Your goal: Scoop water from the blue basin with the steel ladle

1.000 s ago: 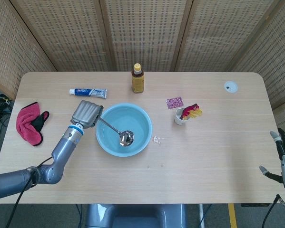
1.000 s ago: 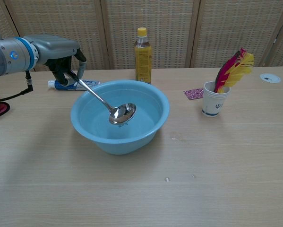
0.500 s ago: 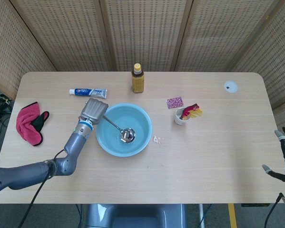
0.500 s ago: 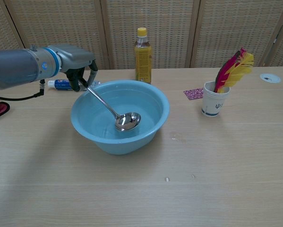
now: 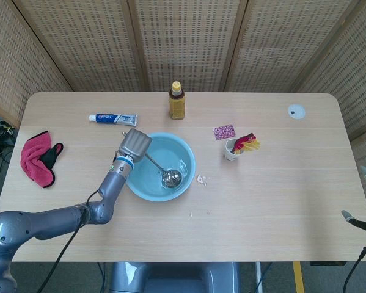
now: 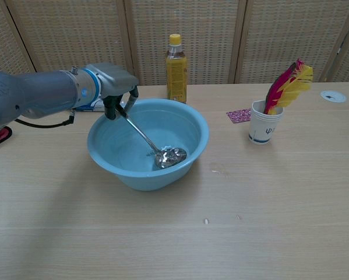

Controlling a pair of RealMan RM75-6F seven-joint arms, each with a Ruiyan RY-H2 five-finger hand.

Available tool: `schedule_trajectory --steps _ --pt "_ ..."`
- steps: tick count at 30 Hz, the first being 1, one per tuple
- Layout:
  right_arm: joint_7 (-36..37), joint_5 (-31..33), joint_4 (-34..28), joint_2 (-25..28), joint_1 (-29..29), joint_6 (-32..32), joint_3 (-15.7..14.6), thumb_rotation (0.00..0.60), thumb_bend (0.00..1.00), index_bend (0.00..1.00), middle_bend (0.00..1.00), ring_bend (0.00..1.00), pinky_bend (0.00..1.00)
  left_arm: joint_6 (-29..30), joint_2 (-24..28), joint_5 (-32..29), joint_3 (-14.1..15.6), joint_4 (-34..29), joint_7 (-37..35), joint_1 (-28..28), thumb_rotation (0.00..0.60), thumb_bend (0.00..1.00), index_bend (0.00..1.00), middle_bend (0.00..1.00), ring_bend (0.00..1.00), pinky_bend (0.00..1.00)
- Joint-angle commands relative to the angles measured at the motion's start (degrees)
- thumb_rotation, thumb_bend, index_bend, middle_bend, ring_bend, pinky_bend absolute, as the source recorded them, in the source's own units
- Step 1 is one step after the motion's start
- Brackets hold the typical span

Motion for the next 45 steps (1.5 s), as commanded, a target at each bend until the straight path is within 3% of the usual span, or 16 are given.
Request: schedule_trajectory --steps 1,13,25,33,45 --pt "0.1 0.5 0.3 0.0 0.2 -0.6 0.2 0.600 0.00 0.00 0.00 0.00 0.00 -0.5 -1.5 -0.7 0.6 1.9 0.9 -0.9 0.600 0.58 0.72 0.97 0.92 1.00" --pt "0.3 1.4 0.6 -0.1 0.5 -1.4 0.5 0.600 0.00 0.00 0.00 0.00 0.00 -0.6 -2.4 -1.1 0.1 4.1 -1.0 -1.2 0.600 0.58 0.73 0.97 0.91 1.00" --pt "-0.1 1.4 0.4 -0.2 0.7 -1.8 0.4 0.600 0.00 0.00 0.00 0.00 0.00 3.0 4.9 -2.0 -1.2 -5.8 0.7 -2.4 0.600 0.58 0.73 0.97 0.91 1.00" --pt "-0.9 1.3 0.3 -0.4 1.0 -2.2 0.2 0.600 0.00 0.00 0.00 0.00 0.00 7.3 11.4 -7.9 -2.5 -15.2 6.0 -5.3 0.600 0.58 0.74 0.97 0.91 1.00" --pt "-1.6 1.1 -0.4 -0.4 1.2 -2.3 0.2 0.600 0.00 0.00 0.00 0.00 0.00 9.3 16.5 -9.2 -1.8 -21.8 5.8 -5.9 0.600 0.58 0.74 0.97 0.91 1.00"
